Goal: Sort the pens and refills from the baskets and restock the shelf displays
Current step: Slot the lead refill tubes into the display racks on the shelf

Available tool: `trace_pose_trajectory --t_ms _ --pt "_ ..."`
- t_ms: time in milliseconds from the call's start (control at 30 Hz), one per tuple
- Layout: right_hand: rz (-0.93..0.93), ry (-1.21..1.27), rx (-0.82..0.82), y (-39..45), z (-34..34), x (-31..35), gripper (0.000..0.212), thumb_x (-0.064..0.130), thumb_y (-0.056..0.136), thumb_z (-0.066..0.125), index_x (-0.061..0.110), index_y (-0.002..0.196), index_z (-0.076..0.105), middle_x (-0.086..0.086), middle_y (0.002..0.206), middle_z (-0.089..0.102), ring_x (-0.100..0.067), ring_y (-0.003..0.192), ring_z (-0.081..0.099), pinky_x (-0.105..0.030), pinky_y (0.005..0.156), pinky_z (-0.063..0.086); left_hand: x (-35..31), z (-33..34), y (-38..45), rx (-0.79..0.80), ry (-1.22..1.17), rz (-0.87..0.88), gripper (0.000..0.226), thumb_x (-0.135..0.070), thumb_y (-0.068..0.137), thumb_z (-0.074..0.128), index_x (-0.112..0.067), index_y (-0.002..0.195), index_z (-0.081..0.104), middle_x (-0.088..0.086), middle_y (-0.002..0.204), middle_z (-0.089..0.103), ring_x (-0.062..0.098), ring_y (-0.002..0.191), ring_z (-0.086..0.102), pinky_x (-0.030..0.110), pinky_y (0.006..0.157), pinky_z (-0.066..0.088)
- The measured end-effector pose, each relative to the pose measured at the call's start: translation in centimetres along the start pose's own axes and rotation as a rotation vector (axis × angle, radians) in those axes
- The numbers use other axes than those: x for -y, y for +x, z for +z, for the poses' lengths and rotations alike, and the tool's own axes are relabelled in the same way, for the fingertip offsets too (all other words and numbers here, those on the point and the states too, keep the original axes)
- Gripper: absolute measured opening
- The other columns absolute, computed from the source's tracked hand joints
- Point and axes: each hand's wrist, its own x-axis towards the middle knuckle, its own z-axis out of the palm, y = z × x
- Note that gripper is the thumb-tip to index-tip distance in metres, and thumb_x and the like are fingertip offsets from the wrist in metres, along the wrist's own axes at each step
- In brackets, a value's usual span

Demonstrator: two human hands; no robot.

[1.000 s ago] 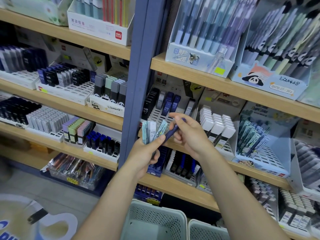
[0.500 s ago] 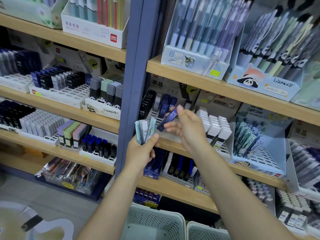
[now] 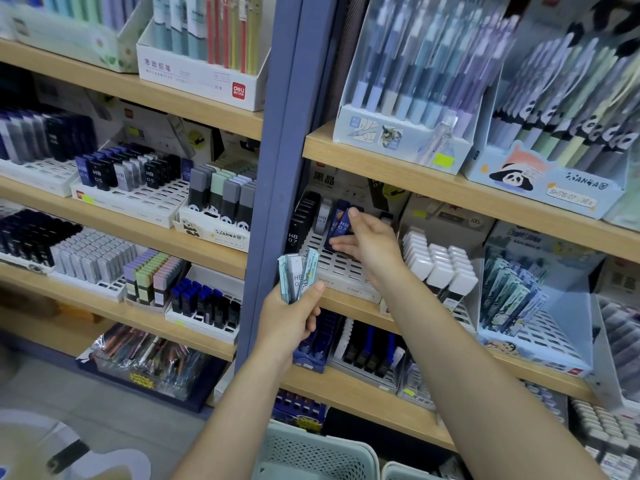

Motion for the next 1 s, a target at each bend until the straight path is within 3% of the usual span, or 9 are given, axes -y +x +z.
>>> trace_pose_trajectory --t_ms 200,400,500,700,867,1000 --pt "0.010 -0.109 0.019 0.2 0.4 0.4 0.039 0.036 0.098 0.061 0.013 0.129 0.061 -0.006 0.091 0.076 -0.023 0.079 0.075 -0.038 0.086 0.060 0.0 0.0 0.4 -0.005 -0.006 -0.011 0.012 -0.033 0.093 0.071 -0.023 0.095 0.065 -0.005 0.063 0.060 0.011 0.052 0.050 0.028 0.058 0.047" --pt "0.033 -0.041 -0.123 0.8 0.7 -0.2 0.016 0.024 0.092 0.072 0.016 0.106 0.072 -0.005 0.068 0.069 -0.013 0.056 0.062 -0.027 0.065 0.057 0.3 0.1 0.4 -0.006 -0.001 -0.012 0.012 -0.033 0.093 0.070 -0.024 0.098 0.066 -0.005 0.063 0.061 0.011 0.052 0.050 0.029 0.058 0.048" --pt "0.025 0.002 -0.188 1.3 0.7 -0.1 0.013 0.018 0.091 0.072 0.013 0.104 0.070 -0.002 0.067 0.068 -0.010 0.053 0.060 -0.023 0.057 0.055 0.5 0.2 0.6 -0.002 -0.005 -0.013 0.013 -0.034 0.093 0.071 -0.025 0.101 0.067 -0.002 0.067 0.061 0.011 0.053 0.050 0.027 0.056 0.047" --pt "0.004 -0.027 -0.123 1.4 0.8 -0.1 0.008 0.018 0.088 0.076 0.018 0.096 0.074 -0.001 0.077 0.073 -0.008 0.054 0.059 -0.023 0.060 0.054 0.8 0.5 0.8 0.003 -0.015 -0.022 0.018 -0.034 0.093 0.071 -0.025 0.108 0.066 -0.002 0.067 0.061 0.010 0.052 0.050 0.024 0.052 0.045" --pt "-0.043 -0.057 -0.156 1.7 0.1 -0.4 0.020 0.016 0.091 0.072 0.009 0.109 0.069 -0.001 0.074 0.068 -0.008 0.054 0.061 -0.027 0.063 0.057 0.8 0.6 0.7 0.003 -0.001 -0.026 0.020 -0.034 0.092 0.071 -0.024 0.108 0.066 -0.004 0.066 0.061 0.010 0.052 0.051 0.023 0.051 0.046" --pt "-0.083 -0.107 -0.120 1.7 0.0 -0.7 0.021 0.016 0.094 0.068 0.015 0.115 0.070 -0.004 0.083 0.073 -0.010 0.056 0.062 -0.025 0.060 0.056 0.7 0.7 0.7 0.000 0.012 -0.039 0.020 -0.035 0.093 0.070 -0.023 0.108 0.066 -0.003 0.067 0.061 0.009 0.053 0.051 0.021 0.050 0.046"
